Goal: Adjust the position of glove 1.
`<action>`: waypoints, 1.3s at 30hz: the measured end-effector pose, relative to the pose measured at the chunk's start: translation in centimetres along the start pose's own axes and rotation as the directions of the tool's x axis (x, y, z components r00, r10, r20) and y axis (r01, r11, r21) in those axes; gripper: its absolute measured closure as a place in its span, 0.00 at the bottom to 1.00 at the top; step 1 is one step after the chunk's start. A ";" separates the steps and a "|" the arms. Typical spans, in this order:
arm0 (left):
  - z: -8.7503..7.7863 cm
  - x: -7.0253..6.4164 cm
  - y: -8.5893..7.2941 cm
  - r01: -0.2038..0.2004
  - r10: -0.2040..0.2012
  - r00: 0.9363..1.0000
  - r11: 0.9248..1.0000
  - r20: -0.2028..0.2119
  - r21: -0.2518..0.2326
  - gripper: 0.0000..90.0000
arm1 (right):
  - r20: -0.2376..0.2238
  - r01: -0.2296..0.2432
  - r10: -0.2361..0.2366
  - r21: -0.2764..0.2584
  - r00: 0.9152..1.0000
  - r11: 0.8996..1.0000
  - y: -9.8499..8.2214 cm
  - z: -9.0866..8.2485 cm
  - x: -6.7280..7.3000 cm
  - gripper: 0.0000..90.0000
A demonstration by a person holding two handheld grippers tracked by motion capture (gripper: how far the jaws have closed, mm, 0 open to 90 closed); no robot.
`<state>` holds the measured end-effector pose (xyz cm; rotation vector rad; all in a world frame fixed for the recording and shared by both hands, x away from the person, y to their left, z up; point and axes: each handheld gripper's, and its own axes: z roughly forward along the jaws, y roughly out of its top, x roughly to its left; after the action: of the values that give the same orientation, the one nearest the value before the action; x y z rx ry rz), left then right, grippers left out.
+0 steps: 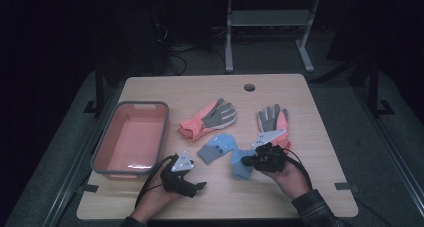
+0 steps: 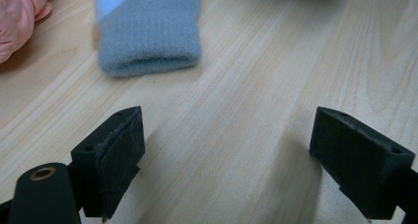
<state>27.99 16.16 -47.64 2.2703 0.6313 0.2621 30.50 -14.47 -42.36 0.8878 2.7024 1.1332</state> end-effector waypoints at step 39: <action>0.0 0.0 0.0 -0.004 0.004 1.000 1.000 0.000 0.004 0.14 | -0.027 0.052 -0.048 0.149 0.998 0.987 -3.1 1.7 0.5 1.00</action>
<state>28.01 16.19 -47.62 2.2759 0.6273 0.2628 29.12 -14.85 -45.62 0.8249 2.8428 0.9478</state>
